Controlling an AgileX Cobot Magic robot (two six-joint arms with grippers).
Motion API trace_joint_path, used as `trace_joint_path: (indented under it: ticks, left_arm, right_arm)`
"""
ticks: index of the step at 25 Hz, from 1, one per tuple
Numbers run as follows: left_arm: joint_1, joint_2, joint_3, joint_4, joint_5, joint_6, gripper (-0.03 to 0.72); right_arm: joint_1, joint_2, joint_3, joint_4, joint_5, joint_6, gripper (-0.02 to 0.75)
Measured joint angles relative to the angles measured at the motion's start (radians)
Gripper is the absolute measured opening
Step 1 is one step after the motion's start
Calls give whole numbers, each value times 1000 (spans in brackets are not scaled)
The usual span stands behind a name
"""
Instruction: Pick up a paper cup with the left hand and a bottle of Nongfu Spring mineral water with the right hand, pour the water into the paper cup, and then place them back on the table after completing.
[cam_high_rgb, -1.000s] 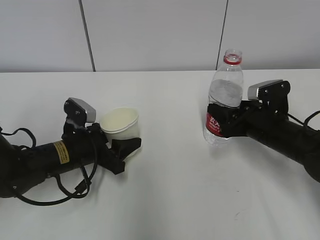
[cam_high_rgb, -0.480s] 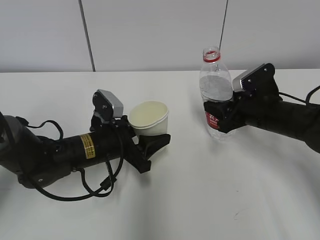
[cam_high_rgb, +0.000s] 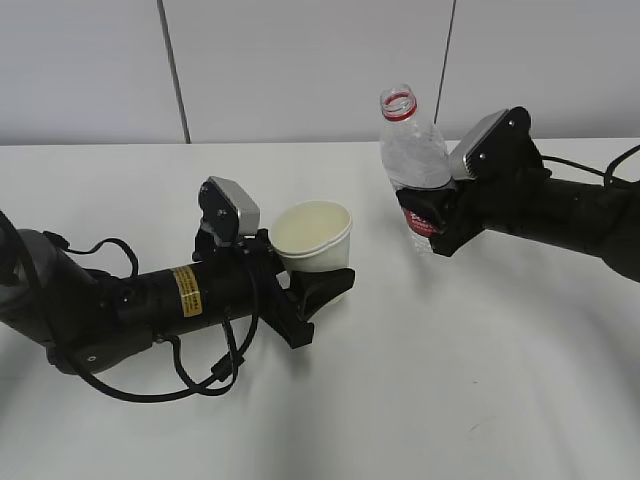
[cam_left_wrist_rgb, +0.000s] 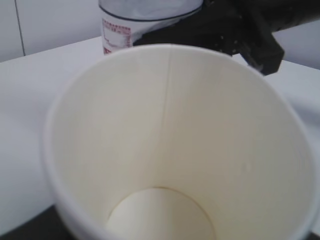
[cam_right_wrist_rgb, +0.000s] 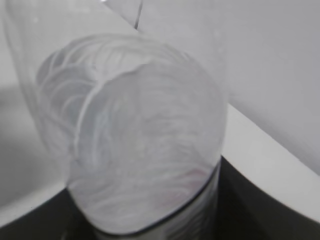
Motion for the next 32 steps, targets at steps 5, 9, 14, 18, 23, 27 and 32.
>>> trace_joint_path:
  ticks: [5,9,14,18,23,27,32]
  left_arm:
    - [0,0,0,1,0,0,396]
    - [0,0,0,1,0,0,396]
    - [0,0,0,1,0,-1,396]
    - [-2,0,0,1,0,-2,396]
    - [-22,0,0,1,0,-2,396]
    - [-25,0,0,0,0,-2,396]
    - [-29,0,0,-1,1,-2,396]
  right_arm:
    - [0,0,-13,-26,1,-141,384]
    - [0,0,-15,-32,1,-266,384]
    - [0,0,-15,-32,1,-371,383]
    - [0,0,-27,-32,2,-415,383]
    - [0,0,-44,-32,13,-462,382]
    - [0,-2,-49,-32,21,-517,382]
    - [0,-2,-49,-31,23,-572,382]
